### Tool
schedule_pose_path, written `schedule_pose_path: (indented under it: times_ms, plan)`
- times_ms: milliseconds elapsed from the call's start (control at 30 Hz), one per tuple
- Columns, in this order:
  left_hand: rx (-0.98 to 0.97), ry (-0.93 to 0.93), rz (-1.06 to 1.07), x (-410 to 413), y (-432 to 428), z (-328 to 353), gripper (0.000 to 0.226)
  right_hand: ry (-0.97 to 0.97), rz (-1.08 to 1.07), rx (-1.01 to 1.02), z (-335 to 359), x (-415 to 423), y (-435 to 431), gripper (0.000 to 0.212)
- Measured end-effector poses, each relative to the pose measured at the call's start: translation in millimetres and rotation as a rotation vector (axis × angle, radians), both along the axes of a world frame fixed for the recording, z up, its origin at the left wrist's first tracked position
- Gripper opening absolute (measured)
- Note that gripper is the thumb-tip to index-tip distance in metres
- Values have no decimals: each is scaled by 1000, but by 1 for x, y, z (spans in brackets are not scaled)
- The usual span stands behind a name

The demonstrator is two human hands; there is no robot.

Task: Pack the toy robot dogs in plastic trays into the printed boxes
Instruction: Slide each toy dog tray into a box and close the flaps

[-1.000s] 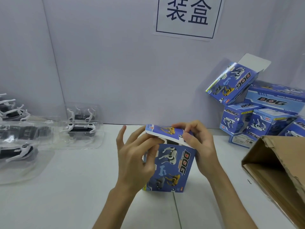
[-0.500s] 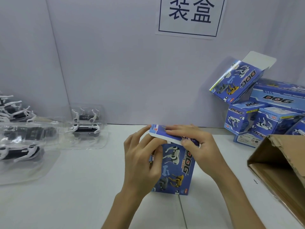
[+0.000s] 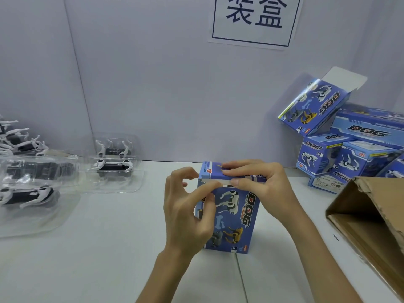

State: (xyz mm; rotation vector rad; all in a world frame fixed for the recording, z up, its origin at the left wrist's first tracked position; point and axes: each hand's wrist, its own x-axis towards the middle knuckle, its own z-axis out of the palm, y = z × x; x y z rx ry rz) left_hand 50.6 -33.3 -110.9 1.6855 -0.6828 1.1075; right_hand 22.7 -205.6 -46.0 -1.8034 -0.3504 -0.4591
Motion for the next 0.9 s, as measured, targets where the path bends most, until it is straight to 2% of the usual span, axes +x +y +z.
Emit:
schedule_pose_path:
  times_ms: [200, 300, 400, 500, 567, 633, 767, 900]
  plan:
    - [-12, 39, -94, -4, -5, -1, 29, -40, -54, -59, -5, 1, 5, 22]
    - [-35, 16, -103, -3, -3, 2, 27, -126, -53, -259, -1, -2, 2, 28]
    - [-10, -12, -71, -2, -3, 3, 29, -156, -56, -458, 4, -4, -4, 46]
    - [62, -29, 30, -5, -10, 1, 31, -135, -78, -552, 2, -7, -9, 55]
    - [83, -32, 58, -7, -14, 1, 27, -118, -46, -503, 1, -7, -9, 53]
    - [94, -28, 67, -6, -14, 0, 25, -101, 9, -362, -3, -8, -9, 47]
    - [126, -46, 109, -6, -13, 0, 26, -57, 99, -17, -14, -10, -12, 12]
    - [151, -78, 133, -6, -17, 1, 25, -163, 51, 81, -19, -9, -9, 10]
